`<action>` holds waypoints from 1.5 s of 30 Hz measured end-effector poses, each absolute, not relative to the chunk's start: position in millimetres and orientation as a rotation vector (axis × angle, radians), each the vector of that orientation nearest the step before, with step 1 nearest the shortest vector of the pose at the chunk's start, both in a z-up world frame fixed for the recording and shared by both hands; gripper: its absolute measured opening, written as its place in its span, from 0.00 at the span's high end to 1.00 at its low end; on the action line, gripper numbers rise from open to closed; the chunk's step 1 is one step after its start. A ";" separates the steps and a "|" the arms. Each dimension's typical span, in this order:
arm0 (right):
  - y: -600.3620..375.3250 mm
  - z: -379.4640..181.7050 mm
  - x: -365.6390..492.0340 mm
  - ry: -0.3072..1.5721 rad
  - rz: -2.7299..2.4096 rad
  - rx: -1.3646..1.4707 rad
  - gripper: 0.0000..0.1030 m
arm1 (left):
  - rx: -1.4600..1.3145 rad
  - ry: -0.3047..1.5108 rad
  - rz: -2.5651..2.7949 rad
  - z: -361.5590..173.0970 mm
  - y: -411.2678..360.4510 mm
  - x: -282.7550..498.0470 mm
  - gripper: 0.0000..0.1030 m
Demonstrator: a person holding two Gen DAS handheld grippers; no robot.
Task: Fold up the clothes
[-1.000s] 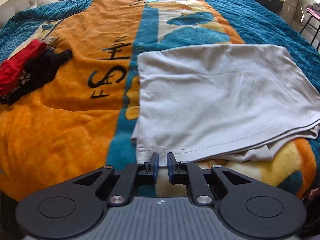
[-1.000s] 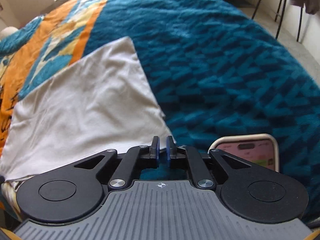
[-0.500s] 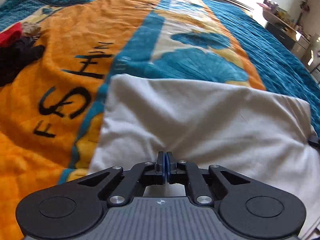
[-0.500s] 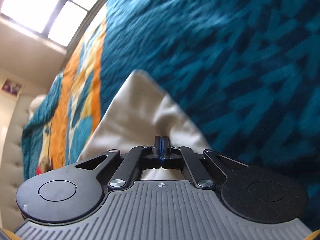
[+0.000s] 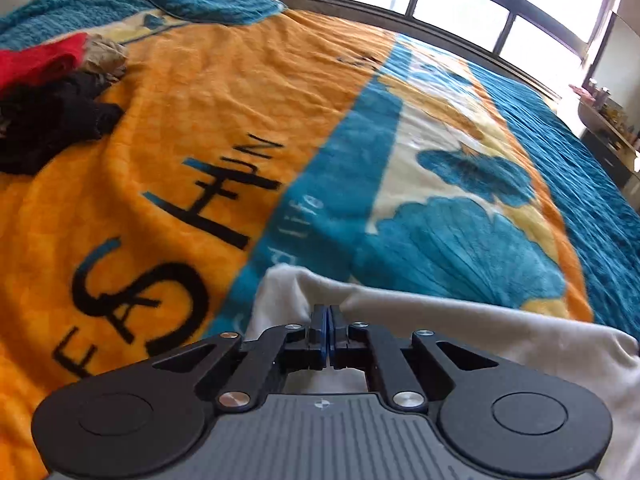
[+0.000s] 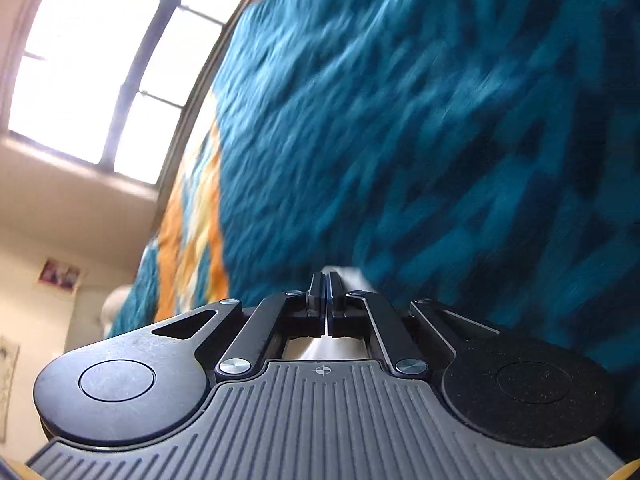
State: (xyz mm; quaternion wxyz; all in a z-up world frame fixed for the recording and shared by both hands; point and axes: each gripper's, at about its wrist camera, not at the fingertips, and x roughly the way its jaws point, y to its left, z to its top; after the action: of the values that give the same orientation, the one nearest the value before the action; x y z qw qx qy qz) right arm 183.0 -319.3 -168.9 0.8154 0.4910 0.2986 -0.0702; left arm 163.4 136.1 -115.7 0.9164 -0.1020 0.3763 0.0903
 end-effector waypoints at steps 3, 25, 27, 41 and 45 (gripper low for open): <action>-330.5 -163.1 171.8 0.601 -0.162 1.056 0.86 | -0.171 0.756 0.133 -107.7 123.0 153.8 0.95; -317.7 -204.8 238.2 0.766 0.385 1.327 0.55 | -0.057 0.950 -0.454 -120.7 26.7 108.0 0.88; -315.1 -209.7 243.0 0.718 0.384 1.394 0.55 | -0.056 0.949 -0.447 -120.9 26.8 107.8 0.88; -321.6 -179.6 213.0 0.690 0.093 1.226 0.62 | -0.095 0.938 -0.412 -124.9 36.5 107.1 0.88; -320.4 -152.8 187.2 0.638 0.057 1.170 0.58 | -0.102 0.927 -0.396 -121.5 39.0 104.0 0.88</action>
State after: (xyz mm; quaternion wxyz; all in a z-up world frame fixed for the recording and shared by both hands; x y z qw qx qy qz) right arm 187.2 -320.4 -152.8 0.7858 0.5424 0.2958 0.0266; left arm 104.0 39.0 -121.5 0.8744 -0.0487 0.4439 -0.1896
